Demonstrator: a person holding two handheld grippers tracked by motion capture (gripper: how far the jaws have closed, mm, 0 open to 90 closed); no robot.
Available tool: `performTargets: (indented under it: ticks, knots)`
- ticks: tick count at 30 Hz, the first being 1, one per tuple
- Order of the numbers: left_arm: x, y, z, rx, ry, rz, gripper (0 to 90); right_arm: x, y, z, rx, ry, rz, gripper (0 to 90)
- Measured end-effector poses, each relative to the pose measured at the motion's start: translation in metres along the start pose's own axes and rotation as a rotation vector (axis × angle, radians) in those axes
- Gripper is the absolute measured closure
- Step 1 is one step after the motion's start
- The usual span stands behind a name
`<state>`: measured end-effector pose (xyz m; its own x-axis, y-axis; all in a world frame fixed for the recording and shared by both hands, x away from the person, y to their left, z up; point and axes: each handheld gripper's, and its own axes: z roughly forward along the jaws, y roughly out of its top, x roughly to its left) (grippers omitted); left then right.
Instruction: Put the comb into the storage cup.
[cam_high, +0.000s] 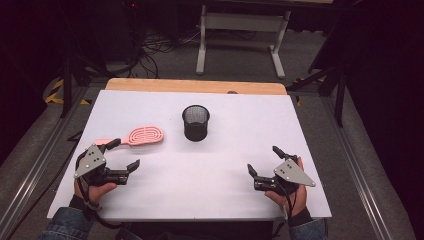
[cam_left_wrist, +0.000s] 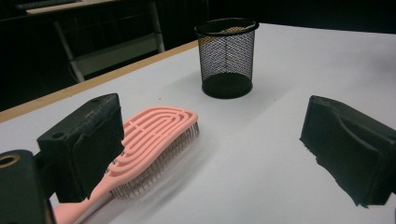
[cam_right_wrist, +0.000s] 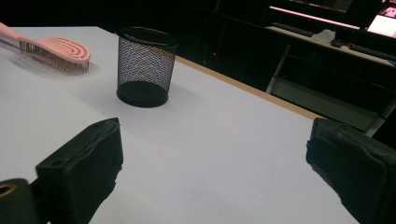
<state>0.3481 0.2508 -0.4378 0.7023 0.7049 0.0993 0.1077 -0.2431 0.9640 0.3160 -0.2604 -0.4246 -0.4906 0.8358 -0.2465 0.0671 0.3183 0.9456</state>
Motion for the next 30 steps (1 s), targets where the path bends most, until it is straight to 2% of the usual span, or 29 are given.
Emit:
performTargets:
  ticks: [10, 18, 24, 27, 29, 30]
  knots:
    - [0.002, -0.003, 0.002, 0.015, -0.005, -0.017, 8.7, -0.001, -0.001, 0.001, 0.004, -0.002, 0.013, 4.8]
    - [0.002, 0.000, 0.003, 0.032, -0.013, 0.000, 13.6, -0.001, -0.002, 0.002, 0.011, 0.001, -0.003, 5.0]
    - [0.003, 0.001, 0.003, 0.050, -0.004, 0.002, 22.4, -0.002, -0.003, 0.002, 0.016, 0.001, 0.005, 5.2]
    - [0.006, 0.002, 0.002, 0.055, 0.001, 0.009, 34.7, -0.002, -0.003, 0.002, 0.017, 0.001, 0.005, 5.3]
    - [0.009, 0.004, 0.001, 0.057, 0.002, 0.013, 35.9, -0.002, -0.004, 0.002, 0.018, 0.001, 0.004, 5.3]
    - [0.010, 0.004, 0.000, 0.063, -0.001, 0.017, 40.5, -0.002, -0.004, 0.002, 0.018, 0.001, 0.003, 5.3]
